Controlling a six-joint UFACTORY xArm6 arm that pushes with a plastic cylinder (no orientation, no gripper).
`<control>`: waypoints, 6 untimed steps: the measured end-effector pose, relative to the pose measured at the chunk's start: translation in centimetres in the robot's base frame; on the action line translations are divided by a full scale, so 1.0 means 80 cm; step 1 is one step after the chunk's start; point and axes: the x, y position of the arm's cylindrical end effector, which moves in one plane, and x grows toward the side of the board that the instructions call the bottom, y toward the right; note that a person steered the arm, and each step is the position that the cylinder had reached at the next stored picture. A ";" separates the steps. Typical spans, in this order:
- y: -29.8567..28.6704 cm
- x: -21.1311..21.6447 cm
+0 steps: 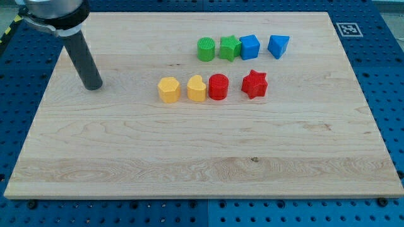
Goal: Move your arm to the center
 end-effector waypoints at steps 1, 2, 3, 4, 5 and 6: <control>0.002 0.000; 0.004 0.000; 0.010 -0.026; 0.040 -0.085; 0.102 -0.114; 0.138 -0.106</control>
